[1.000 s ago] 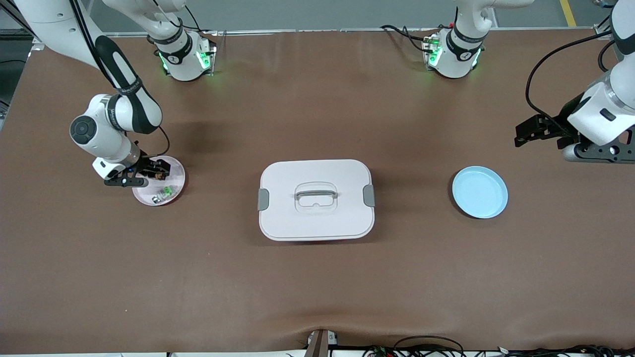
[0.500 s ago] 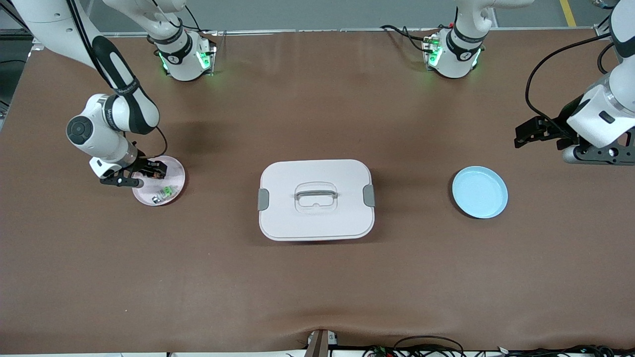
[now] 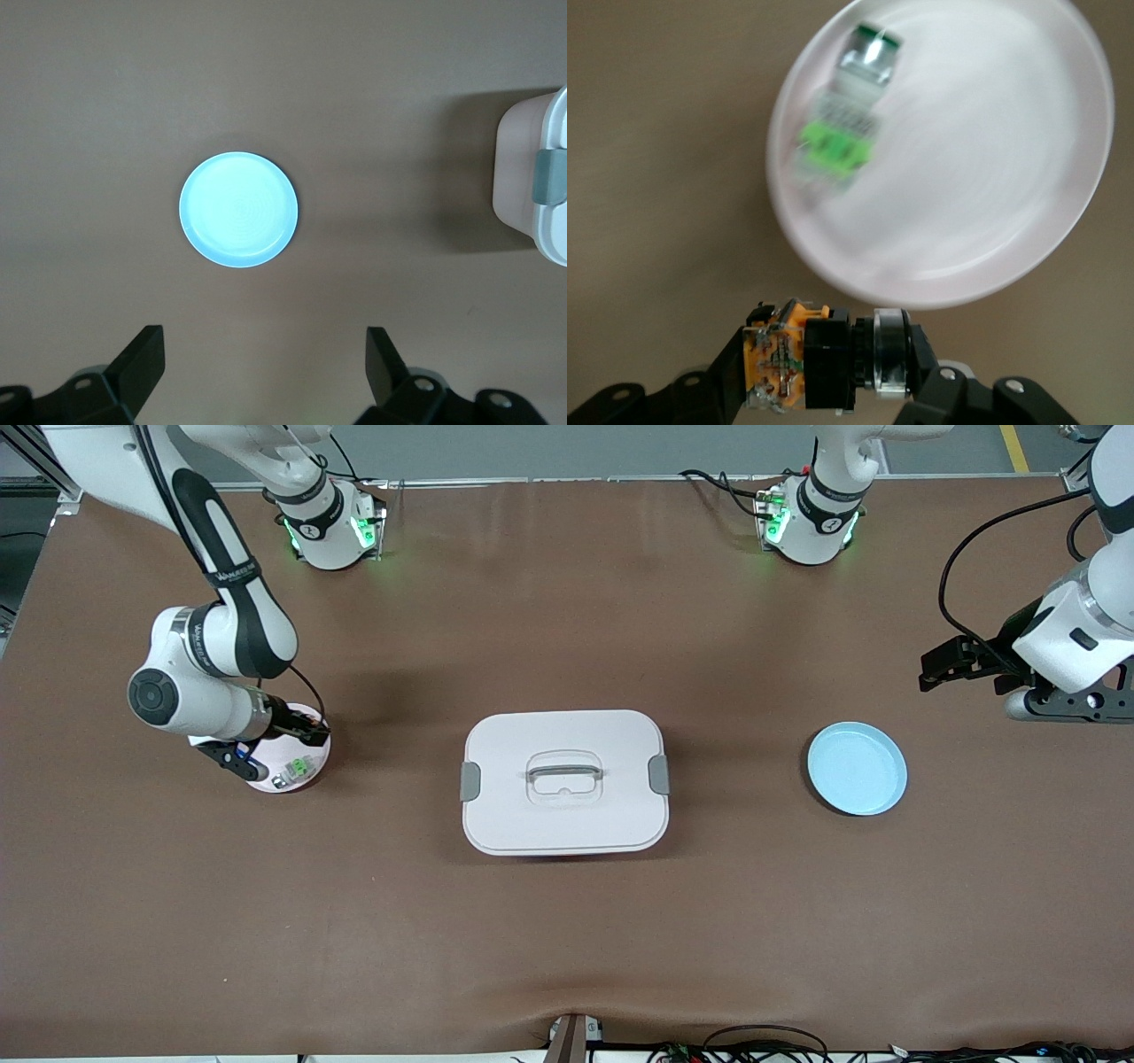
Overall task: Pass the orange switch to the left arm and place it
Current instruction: 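Lower the right gripper and grasp the orange-and-black switch, then carry the switch over the white box with the right gripper while the left gripper approaches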
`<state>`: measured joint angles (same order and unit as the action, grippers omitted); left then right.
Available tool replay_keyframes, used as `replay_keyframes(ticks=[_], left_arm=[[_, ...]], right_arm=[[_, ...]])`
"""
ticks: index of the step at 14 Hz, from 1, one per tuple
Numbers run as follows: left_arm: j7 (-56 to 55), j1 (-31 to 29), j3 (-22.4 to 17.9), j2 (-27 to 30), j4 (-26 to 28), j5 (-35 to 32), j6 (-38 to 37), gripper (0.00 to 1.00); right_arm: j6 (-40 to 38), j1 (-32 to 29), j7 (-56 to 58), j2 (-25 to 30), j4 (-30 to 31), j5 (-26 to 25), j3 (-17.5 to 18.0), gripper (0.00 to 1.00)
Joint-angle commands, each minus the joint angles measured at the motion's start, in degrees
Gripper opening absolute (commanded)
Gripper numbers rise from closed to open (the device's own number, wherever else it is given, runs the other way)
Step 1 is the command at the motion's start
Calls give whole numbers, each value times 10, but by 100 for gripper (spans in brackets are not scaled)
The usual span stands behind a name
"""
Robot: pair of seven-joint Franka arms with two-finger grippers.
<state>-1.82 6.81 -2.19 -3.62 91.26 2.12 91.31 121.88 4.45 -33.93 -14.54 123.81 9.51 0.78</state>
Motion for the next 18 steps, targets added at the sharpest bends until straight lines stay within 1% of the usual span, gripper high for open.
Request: replay_keyframes(ticks=[1, 4, 6, 9, 11, 13, 15, 16, 18], left_arm=[[5, -2, -1, -9, -13, 0, -4, 100], [5, -2, -2, -10, -13, 0, -4, 100], [5, -2, -2, -10, -13, 0, -4, 100], [6, 1, 2, -4, -15, 5, -4, 100], [7, 7, 9, -2, -41, 14, -10, 100], [6, 5, 33, -2, -57, 38, -10, 100], [5, 5, 50, -2, -68, 60, -10, 100], [6, 5, 54, 1, -68, 73, -10, 100], [2, 5, 54, 4, -71, 118, -10, 100]], right_arm=[[-88, 29, -77, -1, -85, 48, -4, 0], [-154, 70, -160, 0, -157, 101, -4, 0], [-184, 99, -222, -1, -209, 133, -4, 0], [-186, 135, -308, -2, -268, 187, -4, 0], [-185, 147, -367, -8, -320, 220, -4, 0], [-184, 166, -423, -28, -365, 231, -4, 0], [-179, 186, -476, -38, -388, 233, -4, 0], [-178, 190, -493, -41, -395, 244, -4, 0], [-178, 193, -504, -45, -413, 296, -5, 0]])
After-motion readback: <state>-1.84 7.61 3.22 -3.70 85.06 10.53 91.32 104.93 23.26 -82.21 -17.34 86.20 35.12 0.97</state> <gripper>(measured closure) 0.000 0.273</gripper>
